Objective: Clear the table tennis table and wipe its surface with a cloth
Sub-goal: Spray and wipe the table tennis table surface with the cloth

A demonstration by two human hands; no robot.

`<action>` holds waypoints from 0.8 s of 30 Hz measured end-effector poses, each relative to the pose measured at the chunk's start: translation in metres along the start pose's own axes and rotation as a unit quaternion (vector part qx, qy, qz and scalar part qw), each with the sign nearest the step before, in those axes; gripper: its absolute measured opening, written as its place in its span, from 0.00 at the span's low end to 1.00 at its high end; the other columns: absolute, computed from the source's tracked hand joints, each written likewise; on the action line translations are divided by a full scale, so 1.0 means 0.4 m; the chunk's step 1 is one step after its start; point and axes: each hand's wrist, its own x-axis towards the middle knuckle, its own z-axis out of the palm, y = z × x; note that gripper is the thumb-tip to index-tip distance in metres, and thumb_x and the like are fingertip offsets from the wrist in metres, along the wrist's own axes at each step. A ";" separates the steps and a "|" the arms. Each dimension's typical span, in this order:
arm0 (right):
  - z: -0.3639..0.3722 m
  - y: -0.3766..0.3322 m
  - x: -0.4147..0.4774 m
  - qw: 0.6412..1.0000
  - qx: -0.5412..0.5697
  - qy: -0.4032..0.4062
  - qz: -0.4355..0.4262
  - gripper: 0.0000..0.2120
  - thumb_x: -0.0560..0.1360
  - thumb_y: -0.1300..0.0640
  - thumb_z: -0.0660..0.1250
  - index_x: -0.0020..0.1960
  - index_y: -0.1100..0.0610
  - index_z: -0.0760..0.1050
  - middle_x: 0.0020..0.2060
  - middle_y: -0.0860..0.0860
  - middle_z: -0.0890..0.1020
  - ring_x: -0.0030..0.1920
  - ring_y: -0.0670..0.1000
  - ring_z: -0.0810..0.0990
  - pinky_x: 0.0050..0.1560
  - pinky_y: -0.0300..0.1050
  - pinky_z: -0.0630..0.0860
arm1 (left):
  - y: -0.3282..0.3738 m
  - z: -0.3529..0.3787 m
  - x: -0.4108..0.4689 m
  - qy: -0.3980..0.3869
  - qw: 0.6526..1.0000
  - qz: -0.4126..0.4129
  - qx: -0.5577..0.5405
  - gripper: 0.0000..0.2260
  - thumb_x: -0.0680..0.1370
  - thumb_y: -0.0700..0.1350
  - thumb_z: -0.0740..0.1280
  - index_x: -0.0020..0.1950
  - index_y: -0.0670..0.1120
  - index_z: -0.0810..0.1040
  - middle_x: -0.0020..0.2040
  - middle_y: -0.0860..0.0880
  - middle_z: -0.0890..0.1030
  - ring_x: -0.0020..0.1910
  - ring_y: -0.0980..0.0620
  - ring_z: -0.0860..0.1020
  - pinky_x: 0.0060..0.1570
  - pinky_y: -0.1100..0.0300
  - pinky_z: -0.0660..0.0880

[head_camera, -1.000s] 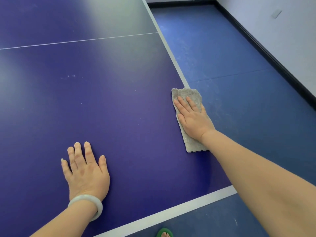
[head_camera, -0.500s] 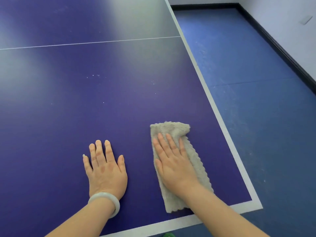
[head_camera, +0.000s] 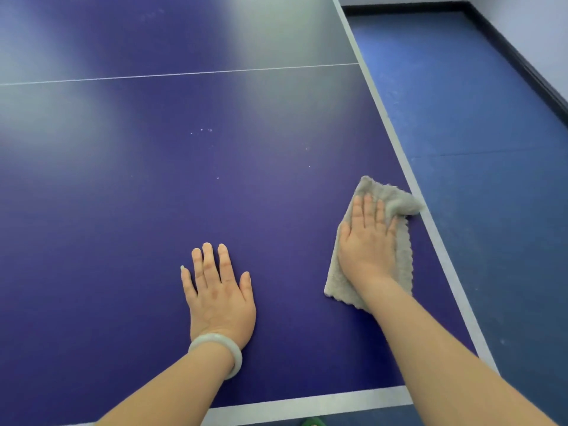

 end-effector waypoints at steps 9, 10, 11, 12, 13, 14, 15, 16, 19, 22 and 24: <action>-0.014 0.047 0.103 0.987 -0.040 -0.017 -0.156 0.30 0.80 0.47 0.40 0.80 0.54 0.50 0.80 0.50 0.53 0.79 0.53 0.50 0.77 0.56 0.44 | 0.004 -0.004 0.001 -0.003 1.000 -0.003 -0.001 0.33 0.78 0.58 0.35 0.81 0.44 0.46 0.81 0.43 0.48 0.80 0.44 0.43 0.77 0.43 0.43; -0.029 0.105 0.137 0.995 -0.051 -0.021 -0.087 0.29 0.81 0.47 0.41 0.81 0.53 0.47 0.80 0.49 0.50 0.80 0.52 0.47 0.78 0.57 0.44 | 0.005 -0.004 0.002 -0.003 1.000 -0.002 -0.002 0.33 0.78 0.58 0.35 0.81 0.45 0.46 0.81 0.43 0.48 0.80 0.44 0.43 0.77 0.43 0.43; -0.047 0.151 0.153 0.998 -0.050 -0.029 -0.035 0.28 0.82 0.48 0.42 0.81 0.51 0.45 0.80 0.47 0.47 0.80 0.52 0.45 0.78 0.58 0.43 | 0.005 -0.004 0.002 -0.004 1.000 0.000 -0.003 0.33 0.78 0.58 0.35 0.81 0.45 0.45 0.81 0.43 0.48 0.80 0.44 0.43 0.77 0.43 0.42; -0.063 0.182 0.153 0.998 -0.039 -0.039 -0.010 0.27 0.83 0.48 0.42 0.81 0.50 0.44 0.80 0.46 0.46 0.80 0.51 0.44 0.78 0.58 0.43 | 0.004 -0.003 0.003 -0.005 1.000 0.000 -0.003 0.33 0.78 0.58 0.35 0.81 0.45 0.45 0.81 0.43 0.47 0.80 0.44 0.43 0.77 0.43 0.42; -0.070 0.196 0.143 0.999 -0.024 -0.045 -0.006 0.27 0.83 0.48 0.42 0.81 0.50 0.43 0.80 0.46 0.45 0.79 0.51 0.42 0.78 0.58 0.42 | 0.001 -0.002 0.003 -0.004 1.000 -0.001 -0.004 0.34 0.77 0.58 0.34 0.81 0.45 0.45 0.81 0.43 0.47 0.80 0.44 0.42 0.77 0.43 0.42; -0.074 0.199 0.122 0.999 -0.015 -0.049 -0.012 0.27 0.83 0.48 0.42 0.81 0.50 0.42 0.80 0.45 0.44 0.79 0.50 0.41 0.78 0.57 0.42 | -0.001 0.000 0.003 -0.003 1.000 -0.002 -0.007 0.34 0.77 0.58 0.34 0.81 0.45 0.45 0.81 0.43 0.47 0.80 0.44 0.43 0.77 0.43 0.42; -0.071 0.203 0.094 0.998 -0.016 -0.049 -0.022 0.27 0.83 0.47 0.41 0.81 0.49 0.42 0.80 0.45 0.43 0.79 0.50 0.41 0.78 0.57 0.41 | -0.002 0.000 0.002 0.000 1.000 -0.002 -0.010 0.34 0.77 0.58 0.34 0.81 0.45 0.46 0.81 0.43 0.47 0.80 0.44 0.43 0.77 0.43 0.42; -0.064 0.208 0.057 0.998 -0.020 -0.046 -0.035 0.28 0.82 0.46 0.39 0.81 0.49 0.42 0.80 0.44 0.43 0.79 0.49 0.41 0.78 0.57 0.40 | -0.002 0.000 0.001 0.003 1.000 0.000 -0.013 0.34 0.77 0.58 0.35 0.81 0.44 0.47 0.81 0.43 0.48 0.80 0.44 0.43 0.77 0.43 0.42; -0.057 0.249 -0.101 0.994 -0.029 -0.056 -0.085 0.30 0.79 0.45 0.38 0.81 0.48 0.42 0.80 0.43 0.43 0.79 0.46 0.39 0.78 0.55 0.38 | -0.002 0.001 0.001 0.004 1.000 0.004 -0.020 0.34 0.78 0.58 0.37 0.81 0.44 0.49 0.81 0.43 0.50 0.80 0.44 0.45 0.77 0.43 0.42; -0.062 0.318 -0.261 0.993 -0.029 -0.059 -0.102 0.28 0.81 0.47 0.42 0.81 0.48 0.43 0.80 0.43 0.43 0.79 0.46 0.41 0.77 0.53 0.39 | 0.001 0.000 -0.002 0.003 1.000 0.005 -0.022 0.33 0.79 0.58 0.39 0.81 0.43 0.50 0.81 0.42 0.50 0.80 0.44 0.45 0.77 0.43 0.42; -0.065 0.351 -0.315 0.993 -0.036 -0.055 -0.101 0.28 0.81 0.48 0.43 0.81 0.49 0.45 0.80 0.44 0.47 0.80 0.48 0.45 0.77 0.53 0.43 | 0.002 -0.001 -0.003 -0.001 1.000 0.003 -0.019 0.32 0.79 0.57 0.40 0.81 0.43 0.50 0.81 0.42 0.51 0.80 0.43 0.46 0.77 0.42 0.43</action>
